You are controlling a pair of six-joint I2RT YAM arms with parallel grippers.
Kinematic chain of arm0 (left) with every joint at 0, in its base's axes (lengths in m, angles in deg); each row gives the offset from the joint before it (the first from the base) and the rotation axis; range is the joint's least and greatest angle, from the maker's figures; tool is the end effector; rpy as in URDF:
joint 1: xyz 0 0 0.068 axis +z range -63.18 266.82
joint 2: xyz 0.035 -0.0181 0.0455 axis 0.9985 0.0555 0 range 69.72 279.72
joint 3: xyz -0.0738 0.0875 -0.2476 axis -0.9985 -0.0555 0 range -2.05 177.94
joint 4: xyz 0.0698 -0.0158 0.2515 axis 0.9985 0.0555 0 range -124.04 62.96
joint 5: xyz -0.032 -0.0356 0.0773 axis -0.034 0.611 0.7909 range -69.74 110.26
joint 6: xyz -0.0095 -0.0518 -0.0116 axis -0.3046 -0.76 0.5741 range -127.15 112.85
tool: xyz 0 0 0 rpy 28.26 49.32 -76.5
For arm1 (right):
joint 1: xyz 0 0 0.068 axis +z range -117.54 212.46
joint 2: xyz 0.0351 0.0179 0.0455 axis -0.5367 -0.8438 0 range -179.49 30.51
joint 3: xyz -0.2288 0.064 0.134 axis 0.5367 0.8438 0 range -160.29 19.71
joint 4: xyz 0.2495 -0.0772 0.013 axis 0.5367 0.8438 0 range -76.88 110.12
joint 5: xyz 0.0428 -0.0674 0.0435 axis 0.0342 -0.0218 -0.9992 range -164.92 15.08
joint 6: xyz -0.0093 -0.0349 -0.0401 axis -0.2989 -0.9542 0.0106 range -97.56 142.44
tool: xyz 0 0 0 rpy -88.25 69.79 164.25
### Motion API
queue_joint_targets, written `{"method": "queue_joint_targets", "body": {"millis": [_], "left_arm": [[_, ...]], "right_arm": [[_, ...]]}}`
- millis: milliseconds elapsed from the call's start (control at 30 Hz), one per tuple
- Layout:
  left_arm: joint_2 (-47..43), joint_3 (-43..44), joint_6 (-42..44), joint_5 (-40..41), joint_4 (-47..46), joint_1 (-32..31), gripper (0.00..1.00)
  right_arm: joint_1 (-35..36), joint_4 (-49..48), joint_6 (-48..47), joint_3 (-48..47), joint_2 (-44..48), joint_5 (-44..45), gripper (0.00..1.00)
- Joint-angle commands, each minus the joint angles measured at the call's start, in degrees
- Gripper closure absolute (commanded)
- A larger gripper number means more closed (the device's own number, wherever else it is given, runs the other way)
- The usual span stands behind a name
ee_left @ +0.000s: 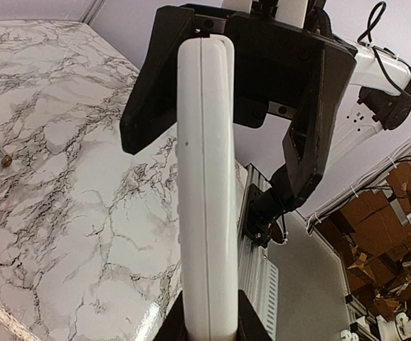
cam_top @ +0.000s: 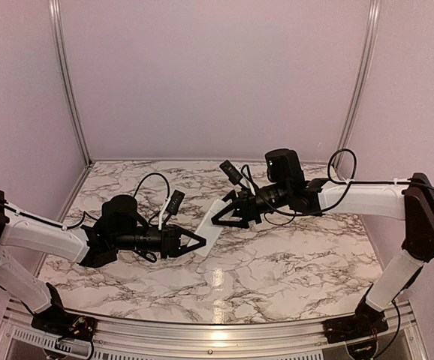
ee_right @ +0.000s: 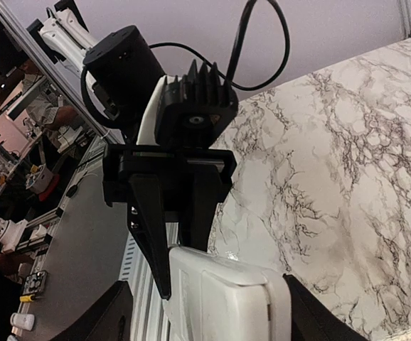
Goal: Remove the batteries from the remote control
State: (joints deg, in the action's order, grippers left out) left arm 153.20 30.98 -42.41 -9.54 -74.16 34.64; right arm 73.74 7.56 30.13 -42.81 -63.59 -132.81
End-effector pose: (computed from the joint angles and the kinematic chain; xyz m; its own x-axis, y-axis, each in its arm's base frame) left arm 0.1672 -0.2443 0.2062 -0.6586 0.0314 -0.7519 0.7410 0.2010 -0.6407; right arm 0.2526 0.2619 0.2588 -0.4500 -0.3006 -0.8409 -0.8704 -0.0631 0.4883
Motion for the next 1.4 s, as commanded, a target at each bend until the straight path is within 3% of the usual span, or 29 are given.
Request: {"method": "queue_joint_targets", "body": {"millis": [0,467,567,667,800,900,1367], "left_arm": [[1.4,1.4,1.0,-3.9,-0.4,0.0,1.0],[2.7,3.5,2.8,-5.1,2.2,0.0,1.0],[2.7,3.7,3.0,-4.9,2.4,0.1,0.98],[2.8,3.9,3.0,-5.1,2.2,0.2,0.8],[1.4,2.7,2.6,-3.6,1.1,1.1,0.28],[-0.7,0.0,1.8,-2.2,-2.1,1.4,0.02],[-7.5,-7.2,0.1,8.7,-5.3,5.7,0.01]], "right_arm": [[-0.1,-0.2,-0.6,0.1,1.1,-2.7,0.4],[-0.1,1.8,-1.2,0.7,0.5,-3.1,0.98],[-0.1,0.2,0.0,1.8,0.6,-3.0,1.0],[-0.1,-2.1,2.3,3.2,0.5,-1.9,1.0],[-0.1,-4.3,6.5,4.2,0.5,2.9,1.0],[-0.1,-6.0,8.9,5.0,0.3,4.9,1.0],[-0.1,-24.7,25.1,9.1,0.1,9.1,1.0]]}}
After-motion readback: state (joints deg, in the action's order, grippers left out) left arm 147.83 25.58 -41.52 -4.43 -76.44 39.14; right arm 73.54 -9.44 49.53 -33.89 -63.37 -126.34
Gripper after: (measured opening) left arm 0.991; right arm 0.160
